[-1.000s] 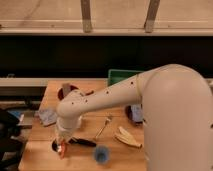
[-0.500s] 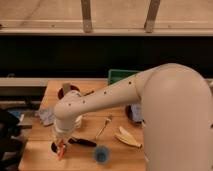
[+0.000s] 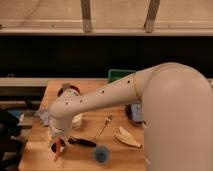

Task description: Place pepper in metal cup

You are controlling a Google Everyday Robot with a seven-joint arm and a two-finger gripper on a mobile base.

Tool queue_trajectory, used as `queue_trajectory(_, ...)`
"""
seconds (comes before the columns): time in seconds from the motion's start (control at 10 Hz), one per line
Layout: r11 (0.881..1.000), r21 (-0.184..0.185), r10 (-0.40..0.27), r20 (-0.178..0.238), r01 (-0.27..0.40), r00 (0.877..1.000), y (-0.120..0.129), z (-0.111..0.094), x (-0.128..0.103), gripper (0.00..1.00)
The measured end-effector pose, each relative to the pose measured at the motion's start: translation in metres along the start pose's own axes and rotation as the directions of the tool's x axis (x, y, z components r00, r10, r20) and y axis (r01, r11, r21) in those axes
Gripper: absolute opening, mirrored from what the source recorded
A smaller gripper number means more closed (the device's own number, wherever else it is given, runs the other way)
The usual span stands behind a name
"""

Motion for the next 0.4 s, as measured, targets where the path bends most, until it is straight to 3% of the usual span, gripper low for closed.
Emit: queue_trajectory(0.4,1.000,-0.004,-0.004,0.000,0.004,1.000,0.0012,-0.0005,-0.0005,0.62)
